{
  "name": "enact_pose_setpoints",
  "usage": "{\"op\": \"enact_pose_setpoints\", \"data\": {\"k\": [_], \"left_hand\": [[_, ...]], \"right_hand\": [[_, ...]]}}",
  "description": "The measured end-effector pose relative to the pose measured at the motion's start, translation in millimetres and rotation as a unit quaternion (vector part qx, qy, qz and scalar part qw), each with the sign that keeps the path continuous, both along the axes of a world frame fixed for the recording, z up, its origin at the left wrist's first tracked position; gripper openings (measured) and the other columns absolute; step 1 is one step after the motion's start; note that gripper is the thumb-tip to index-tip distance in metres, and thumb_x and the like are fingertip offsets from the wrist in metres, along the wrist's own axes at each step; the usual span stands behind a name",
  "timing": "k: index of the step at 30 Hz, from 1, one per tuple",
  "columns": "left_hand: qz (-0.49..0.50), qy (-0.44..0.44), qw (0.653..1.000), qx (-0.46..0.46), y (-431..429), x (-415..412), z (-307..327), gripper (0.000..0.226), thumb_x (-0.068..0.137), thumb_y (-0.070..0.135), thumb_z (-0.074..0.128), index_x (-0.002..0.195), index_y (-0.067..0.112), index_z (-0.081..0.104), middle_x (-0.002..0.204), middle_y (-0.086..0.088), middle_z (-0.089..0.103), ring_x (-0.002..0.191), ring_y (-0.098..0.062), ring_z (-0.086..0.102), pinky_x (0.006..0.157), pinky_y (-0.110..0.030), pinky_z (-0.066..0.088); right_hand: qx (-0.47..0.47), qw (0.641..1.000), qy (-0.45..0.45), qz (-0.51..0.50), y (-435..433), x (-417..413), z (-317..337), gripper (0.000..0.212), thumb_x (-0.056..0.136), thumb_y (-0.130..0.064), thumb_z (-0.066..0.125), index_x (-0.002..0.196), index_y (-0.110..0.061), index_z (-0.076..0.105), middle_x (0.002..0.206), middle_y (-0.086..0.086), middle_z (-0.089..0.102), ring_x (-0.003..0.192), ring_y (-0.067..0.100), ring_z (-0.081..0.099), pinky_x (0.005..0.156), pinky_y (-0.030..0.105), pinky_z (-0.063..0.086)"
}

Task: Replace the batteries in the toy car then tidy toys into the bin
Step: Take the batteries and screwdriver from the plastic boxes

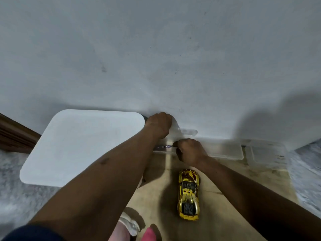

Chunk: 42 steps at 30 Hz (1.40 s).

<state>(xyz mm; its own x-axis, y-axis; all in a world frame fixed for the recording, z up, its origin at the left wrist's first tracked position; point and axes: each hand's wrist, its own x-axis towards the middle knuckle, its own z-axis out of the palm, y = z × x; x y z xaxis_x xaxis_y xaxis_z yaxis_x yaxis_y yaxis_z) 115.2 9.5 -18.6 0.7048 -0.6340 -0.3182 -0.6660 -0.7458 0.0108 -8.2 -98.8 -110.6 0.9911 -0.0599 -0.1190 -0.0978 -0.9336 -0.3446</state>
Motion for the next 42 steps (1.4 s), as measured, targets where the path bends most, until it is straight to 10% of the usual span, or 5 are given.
{"op": "enact_pose_setpoints", "data": {"k": [8,12,17,36,42], "left_hand": [[-0.002,-0.004,1.000,-0.005,0.9,6.6,-6.3,0.042,0.091,0.009,0.063,0.132,0.018,0.061,0.135,-0.006,0.057,0.119,-0.027,0.060,0.100,-0.038,0.052],[-0.006,-0.007,1.000,-0.011,2.6,8.9,-7.4,0.040,0.092,0.010,0.059,0.131,0.021,0.062,0.135,-0.005,0.057,0.121,-0.027,0.058,0.100,-0.037,0.051],[-0.015,-0.010,1.000,-0.021,4.1,3.0,-6.2,0.042,0.092,0.005,0.057,0.129,0.023,0.064,0.134,-0.005,0.057,0.121,-0.027,0.059,0.100,-0.036,0.050],[0.021,-0.014,1.000,-0.019,48.0,-87.2,-55.8,0.046,0.089,0.009,0.063,0.133,0.016,0.051,0.131,-0.010,0.051,0.121,-0.029,0.048,0.097,-0.040,0.049],[0.034,0.043,0.997,-0.046,43.0,-139.4,-61.2,0.037,0.095,0.046,0.044,0.121,0.023,0.056,0.120,-0.003,0.061,0.105,-0.024,0.059,0.079,-0.037,0.051]], "right_hand": [[-0.028,0.991,0.122,-0.043,11.0,63.1,-22.7,0.027,0.092,-0.017,0.062,0.118,-0.015,0.066,0.118,0.008,0.067,0.106,0.027,0.064,0.090,0.036,0.052],[0.039,0.992,0.098,-0.069,11.5,54.9,-25.5,0.009,0.082,-0.006,0.064,0.090,-0.004,0.068,0.083,0.017,0.061,0.067,0.025,0.063,0.061,0.031,0.050],[-0.071,0.993,0.012,0.092,5.5,17.3,12.0,0.042,0.085,-0.009,0.062,0.126,-0.017,0.065,0.114,0.009,0.067,0.091,0.031,0.068,0.073,0.034,0.055],[-0.038,0.994,0.044,-0.092,-28.6,-97.2,30.8,0.027,0.082,-0.032,0.062,0.105,-0.020,0.069,0.104,0.003,0.062,0.094,0.027,0.062,0.068,0.027,0.040],[-0.032,0.984,0.078,-0.160,-31.9,-116.2,35.8,0.022,0.083,-0.034,0.060,0.096,-0.018,0.066,0.103,0.005,0.063,0.096,0.029,0.061,0.076,0.033,0.047]]}}
